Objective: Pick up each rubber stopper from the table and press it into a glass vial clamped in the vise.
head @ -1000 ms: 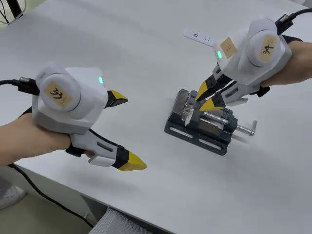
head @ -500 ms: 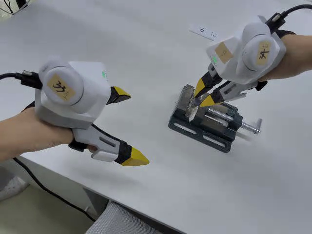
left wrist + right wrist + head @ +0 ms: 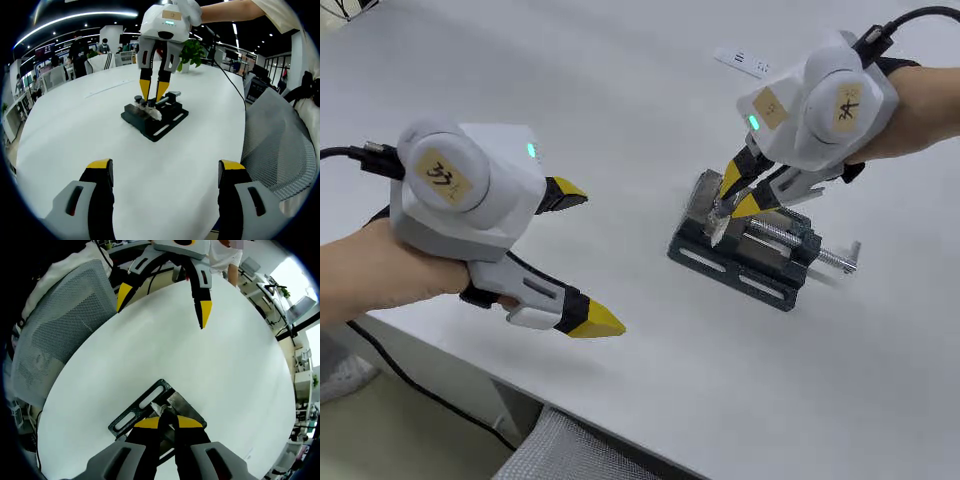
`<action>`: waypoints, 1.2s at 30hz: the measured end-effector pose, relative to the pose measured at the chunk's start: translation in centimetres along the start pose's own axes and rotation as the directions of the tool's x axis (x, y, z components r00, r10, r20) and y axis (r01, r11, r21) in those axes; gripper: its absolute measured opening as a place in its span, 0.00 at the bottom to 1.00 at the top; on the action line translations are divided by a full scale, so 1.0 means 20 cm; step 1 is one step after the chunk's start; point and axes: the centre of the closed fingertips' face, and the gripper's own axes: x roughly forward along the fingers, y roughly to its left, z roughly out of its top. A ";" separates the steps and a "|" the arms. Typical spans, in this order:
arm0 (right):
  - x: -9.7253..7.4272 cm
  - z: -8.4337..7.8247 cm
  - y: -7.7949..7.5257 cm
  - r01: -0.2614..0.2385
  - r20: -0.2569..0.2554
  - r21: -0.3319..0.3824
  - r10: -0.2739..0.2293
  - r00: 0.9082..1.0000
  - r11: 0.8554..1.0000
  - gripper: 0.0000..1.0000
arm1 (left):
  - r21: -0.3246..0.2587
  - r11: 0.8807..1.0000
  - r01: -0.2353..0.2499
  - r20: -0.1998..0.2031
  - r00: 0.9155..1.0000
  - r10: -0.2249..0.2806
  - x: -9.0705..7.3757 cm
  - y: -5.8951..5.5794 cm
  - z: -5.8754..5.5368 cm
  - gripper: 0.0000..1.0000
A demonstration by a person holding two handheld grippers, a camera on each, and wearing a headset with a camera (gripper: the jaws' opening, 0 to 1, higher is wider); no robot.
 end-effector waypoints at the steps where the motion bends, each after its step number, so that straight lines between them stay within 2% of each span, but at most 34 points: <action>1: 0.00 0.00 0.00 -0.001 0.001 -0.001 0.001 1.000 1.000 0.05 | -0.001 1.000 0.001 0.000 1.000 -0.001 0.00 0.00 0.00 0.85; 11: 0.01 0.00 -0.01 -0.011 -0.003 0.017 0.011 1.000 1.000 0.05 | -0.012 1.000 0.004 0.005 1.000 -0.004 0.01 0.02 -0.03 0.85; 19: 0.02 0.00 -0.01 -0.013 -0.002 0.033 0.013 1.000 0.999 0.05 | -0.014 1.000 0.002 0.009 1.000 -0.002 0.01 0.03 -0.02 0.84; 26: 0.02 0.00 -0.01 -0.023 0.000 0.083 0.024 1.000 0.996 0.04 | -0.015 1.000 0.001 0.010 1.000 -0.001 0.01 0.02 -0.02 0.84; 36: 0.03 0.01 -0.02 -0.053 -0.048 0.128 0.060 0.997 0.990 0.04 | -0.019 1.000 0.004 0.012 1.000 -0.004 0.01 0.00 -0.01 0.84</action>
